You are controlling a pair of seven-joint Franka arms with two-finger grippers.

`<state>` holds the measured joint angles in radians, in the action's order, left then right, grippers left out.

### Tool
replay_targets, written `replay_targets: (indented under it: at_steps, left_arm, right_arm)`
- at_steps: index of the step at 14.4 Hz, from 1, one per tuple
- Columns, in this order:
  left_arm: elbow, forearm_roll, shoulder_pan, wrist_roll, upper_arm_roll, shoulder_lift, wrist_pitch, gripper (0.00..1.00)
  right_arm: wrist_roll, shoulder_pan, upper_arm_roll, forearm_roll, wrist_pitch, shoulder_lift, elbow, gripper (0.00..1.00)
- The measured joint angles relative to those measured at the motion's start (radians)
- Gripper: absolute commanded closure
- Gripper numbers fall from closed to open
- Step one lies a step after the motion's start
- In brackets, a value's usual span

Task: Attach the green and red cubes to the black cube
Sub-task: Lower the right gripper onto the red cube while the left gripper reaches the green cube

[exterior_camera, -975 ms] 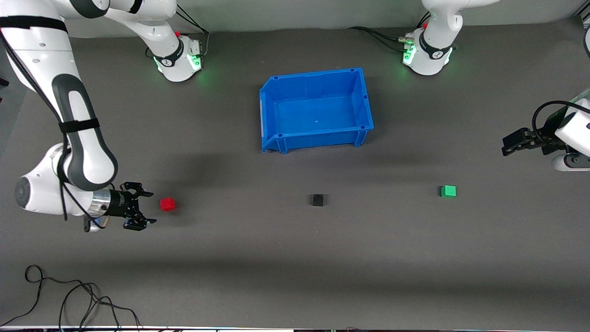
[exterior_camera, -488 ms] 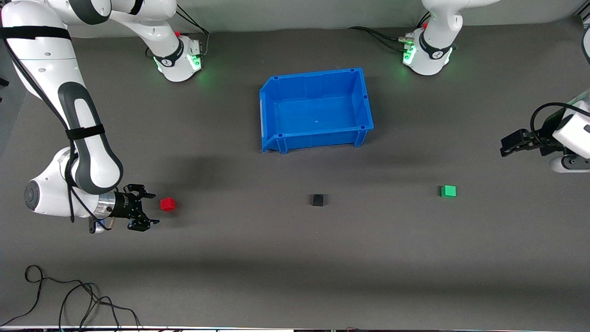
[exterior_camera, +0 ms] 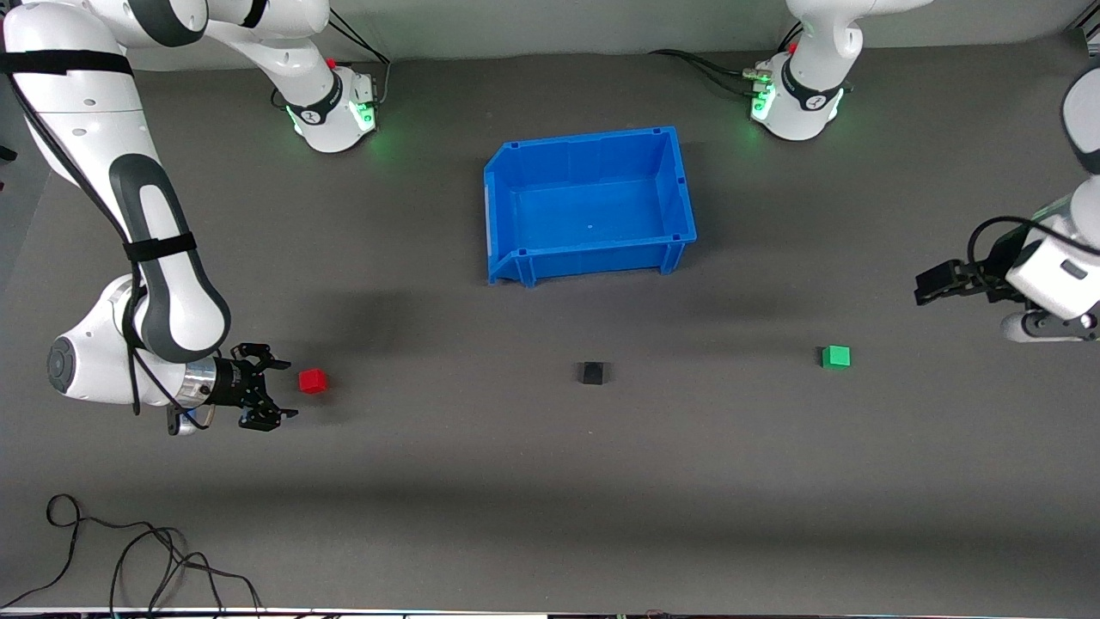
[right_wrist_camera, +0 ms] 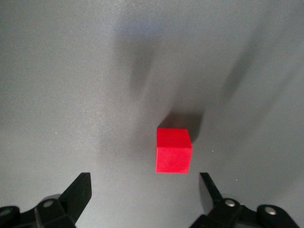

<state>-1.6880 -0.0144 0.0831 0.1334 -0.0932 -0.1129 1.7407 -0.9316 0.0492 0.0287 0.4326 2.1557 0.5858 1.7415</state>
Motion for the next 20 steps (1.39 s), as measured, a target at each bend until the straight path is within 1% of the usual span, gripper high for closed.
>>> replay_targets:
  at_steps: [2, 4, 7, 10, 13, 16, 18, 20]
  left_arm:
    - [-0.002, 0.000, 0.000, 0.137, 0.000, -0.034, 0.009, 0.00]
    - [-0.009, 0.000, -0.002, 0.223, 0.000, -0.074, 0.042, 0.00]
    - [-0.049, 0.000, -0.002, 0.396, 0.001, -0.127, 0.146, 0.01]
    - [-0.113, 0.000, -0.002, 0.622, 0.002, -0.164, 0.228, 0.03]
    - [-0.136, -0.001, -0.001, 0.894, 0.003, -0.224, 0.268, 0.03]
    - [-0.181, -0.001, 0.009, 1.151, 0.010, -0.285, 0.402, 0.03]
    - [-0.237, -0.001, 0.024, 1.222, 0.011, -0.307, 0.511, 0.03]
    - [-0.301, -0.005, 0.039, 1.240, 0.012, -0.319, 0.603, 0.04]
  right_arm:
    - [0.009, 0.000, 0.000, 0.000, 0.000, 0.003, 0.002, 0.00]
    - [0.014, 0.000, 0.000, 0.000, 0.002, 0.005, 0.007, 0.00]
    - [0.016, 0.000, 0.000, 0.000, 0.003, 0.006, 0.011, 0.00]
    - [0.016, 0.000, 0.000, 0.000, 0.006, 0.007, 0.013, 0.00]
    - [0.017, 0.000, -0.001, 0.000, 0.019, 0.015, 0.020, 0.00]
    - [0.019, -0.001, -0.002, 0.001, 0.045, 0.022, 0.033, 0.00]
    - [0.045, -0.001, -0.003, 0.020, 0.047, 0.022, 0.041, 0.00]
    - [0.078, -0.001, -0.003, 0.045, 0.047, 0.024, 0.047, 0.00]
